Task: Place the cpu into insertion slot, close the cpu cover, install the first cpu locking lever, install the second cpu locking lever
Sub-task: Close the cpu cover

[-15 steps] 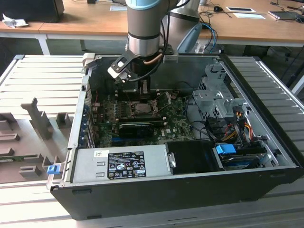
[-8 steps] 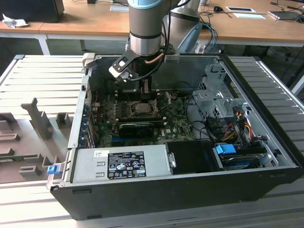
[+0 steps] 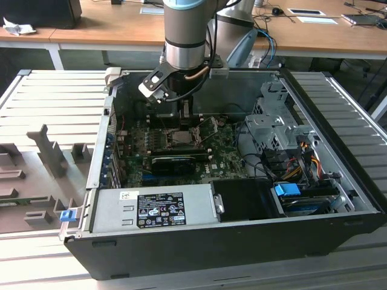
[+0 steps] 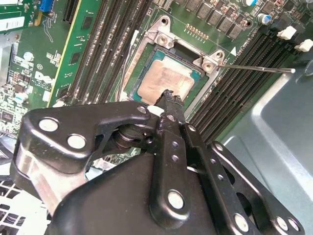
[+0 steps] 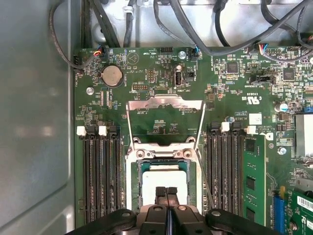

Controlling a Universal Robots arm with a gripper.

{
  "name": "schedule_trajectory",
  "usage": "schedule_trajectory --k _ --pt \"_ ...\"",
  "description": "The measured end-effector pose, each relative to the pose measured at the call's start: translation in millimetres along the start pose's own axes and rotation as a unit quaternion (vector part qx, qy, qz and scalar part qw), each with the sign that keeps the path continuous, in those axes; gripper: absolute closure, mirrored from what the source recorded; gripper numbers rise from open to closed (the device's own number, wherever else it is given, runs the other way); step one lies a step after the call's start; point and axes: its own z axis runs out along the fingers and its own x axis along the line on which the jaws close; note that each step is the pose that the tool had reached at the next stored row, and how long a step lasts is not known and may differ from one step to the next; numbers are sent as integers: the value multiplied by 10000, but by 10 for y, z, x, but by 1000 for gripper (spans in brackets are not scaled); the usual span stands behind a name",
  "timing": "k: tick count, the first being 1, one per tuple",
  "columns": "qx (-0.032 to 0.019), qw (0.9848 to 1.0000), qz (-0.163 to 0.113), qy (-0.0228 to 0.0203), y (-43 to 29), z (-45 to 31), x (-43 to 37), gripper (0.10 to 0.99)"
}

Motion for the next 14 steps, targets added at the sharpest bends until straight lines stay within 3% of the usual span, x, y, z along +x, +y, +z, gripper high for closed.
schedule_trajectory --k 14 --pt "-1 10000 0 2 2 -59 1 980"
